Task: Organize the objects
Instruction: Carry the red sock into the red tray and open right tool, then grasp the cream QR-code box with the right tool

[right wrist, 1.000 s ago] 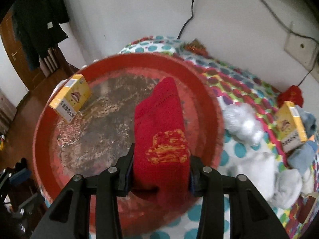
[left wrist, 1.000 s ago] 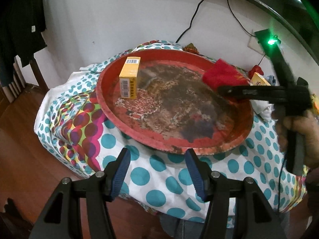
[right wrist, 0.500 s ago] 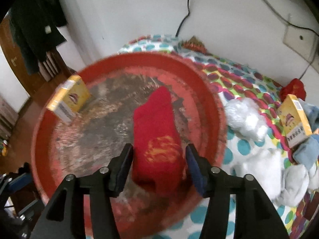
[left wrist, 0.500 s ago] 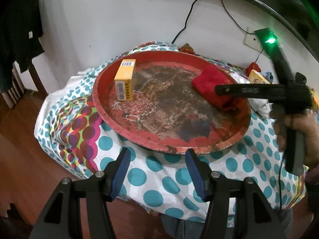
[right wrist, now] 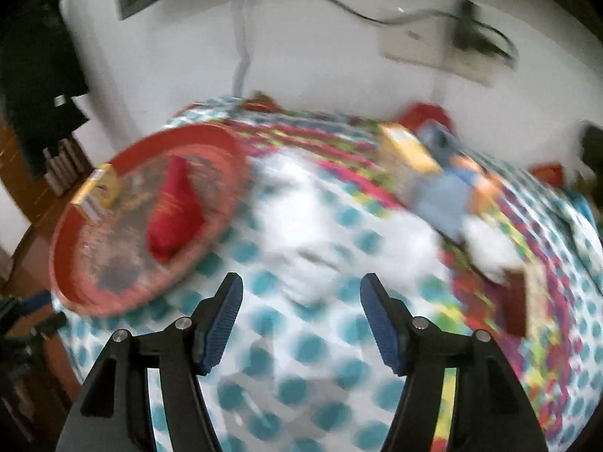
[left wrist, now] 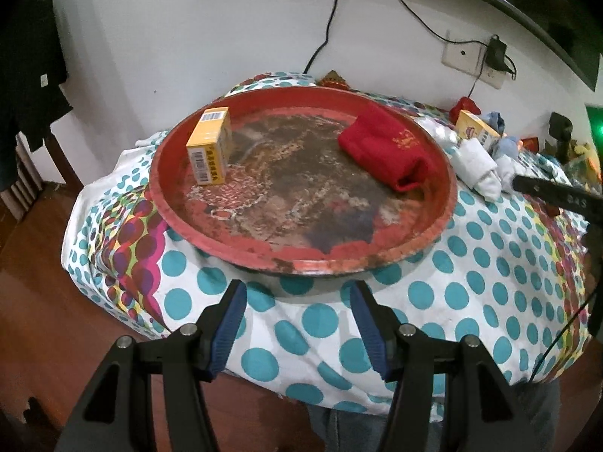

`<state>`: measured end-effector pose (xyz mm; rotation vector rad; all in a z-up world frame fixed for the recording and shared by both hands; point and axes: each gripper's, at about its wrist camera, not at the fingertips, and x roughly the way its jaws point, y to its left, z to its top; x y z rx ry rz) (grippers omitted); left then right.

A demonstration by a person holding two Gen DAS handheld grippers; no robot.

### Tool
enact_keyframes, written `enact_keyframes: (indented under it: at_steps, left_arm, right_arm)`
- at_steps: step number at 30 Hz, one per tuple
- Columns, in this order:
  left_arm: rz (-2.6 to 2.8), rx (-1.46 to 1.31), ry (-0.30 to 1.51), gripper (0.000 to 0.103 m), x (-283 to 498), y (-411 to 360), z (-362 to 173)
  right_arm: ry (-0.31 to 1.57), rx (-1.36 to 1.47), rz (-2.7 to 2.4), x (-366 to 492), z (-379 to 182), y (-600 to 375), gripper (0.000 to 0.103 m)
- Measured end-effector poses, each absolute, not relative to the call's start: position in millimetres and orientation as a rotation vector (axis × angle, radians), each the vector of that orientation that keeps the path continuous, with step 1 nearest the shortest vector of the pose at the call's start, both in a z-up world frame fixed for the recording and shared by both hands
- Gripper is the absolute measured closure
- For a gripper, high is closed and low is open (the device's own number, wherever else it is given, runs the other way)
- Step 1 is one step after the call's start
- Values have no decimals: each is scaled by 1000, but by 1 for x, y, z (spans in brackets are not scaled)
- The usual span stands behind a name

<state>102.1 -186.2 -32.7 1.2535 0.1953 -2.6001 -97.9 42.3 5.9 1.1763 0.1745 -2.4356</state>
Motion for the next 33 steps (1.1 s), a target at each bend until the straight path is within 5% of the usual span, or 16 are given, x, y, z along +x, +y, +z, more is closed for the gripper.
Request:
enact_keyframes:
  at_steps: [11,21,24,28,33]
  left_arm:
    - [-2609,1275,104,44,99,-169,-37]
    - [-2633,1247,44,44,97,-149,-34]
    - [-2647,1260,-60,44,92,-131,-33]
    - [-2692,1277,-159,44,82,-100,-30]
    - [-2758,1245,-230,44,64,-65,-25]
  right_arm:
    - [43,1334,-2633,-111,-21,177,40]
    - [75,1361,-2640,-154,-38,202,40]
    - [113,1343,-2613,-158,-38,198,47]
    - [115,1312,-2600,-160,-38,197,71]
    - [103,1293,-2598,-158,-38,202,75]
